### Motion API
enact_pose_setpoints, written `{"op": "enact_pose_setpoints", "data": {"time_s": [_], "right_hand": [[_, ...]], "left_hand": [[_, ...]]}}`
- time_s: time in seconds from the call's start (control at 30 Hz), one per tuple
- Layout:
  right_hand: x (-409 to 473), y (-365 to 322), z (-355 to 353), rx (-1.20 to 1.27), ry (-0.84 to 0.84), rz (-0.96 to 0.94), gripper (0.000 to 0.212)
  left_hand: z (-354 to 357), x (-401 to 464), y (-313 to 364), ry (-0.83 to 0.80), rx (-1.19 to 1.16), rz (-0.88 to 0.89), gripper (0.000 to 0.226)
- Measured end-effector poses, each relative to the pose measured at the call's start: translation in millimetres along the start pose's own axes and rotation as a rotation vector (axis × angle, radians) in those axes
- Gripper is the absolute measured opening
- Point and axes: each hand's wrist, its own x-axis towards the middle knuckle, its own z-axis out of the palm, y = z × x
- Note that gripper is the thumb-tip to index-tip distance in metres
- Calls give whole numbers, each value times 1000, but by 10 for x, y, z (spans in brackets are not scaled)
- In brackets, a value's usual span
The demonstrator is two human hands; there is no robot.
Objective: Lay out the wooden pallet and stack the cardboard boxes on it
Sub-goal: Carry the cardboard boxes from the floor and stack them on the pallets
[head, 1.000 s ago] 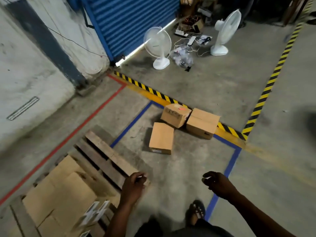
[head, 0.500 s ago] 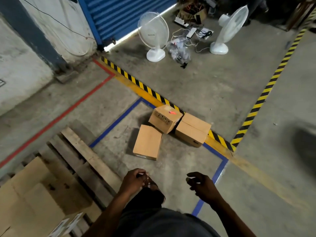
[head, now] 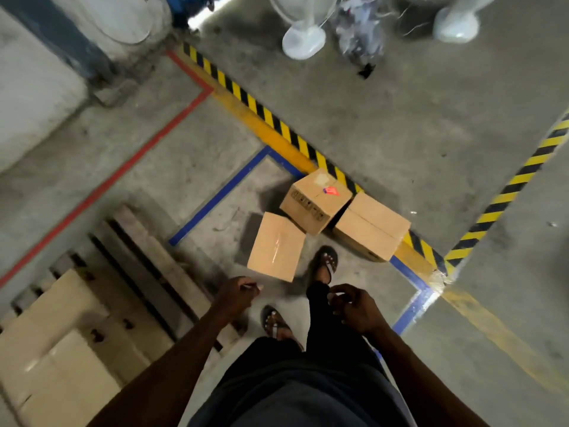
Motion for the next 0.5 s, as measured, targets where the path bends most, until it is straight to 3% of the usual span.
{"op": "enact_pose_setpoints", "data": {"time_s": [0.07, 0.17, 0.3, 0.4, 0.5], "right_hand": [[519, -36, -59, 15, -98, 62, 15], [1183, -125, -228, 184, -180, 303, 19], [1969, -94, -440, 245, -160, 450, 21], [2460, 59, -301, 169, -142, 538, 18], [2941, 362, 30, 167, -161, 618, 17]], "left_hand": [[-66, 109, 174, 14, -67, -65, 1], [-86, 308, 353, 40, -109, -175, 9], [100, 1002, 500, -34, -65, -264, 21], [281, 1688, 583, -109, -107, -246, 12], [417, 2583, 337, -64, -134, -271, 6]]}}
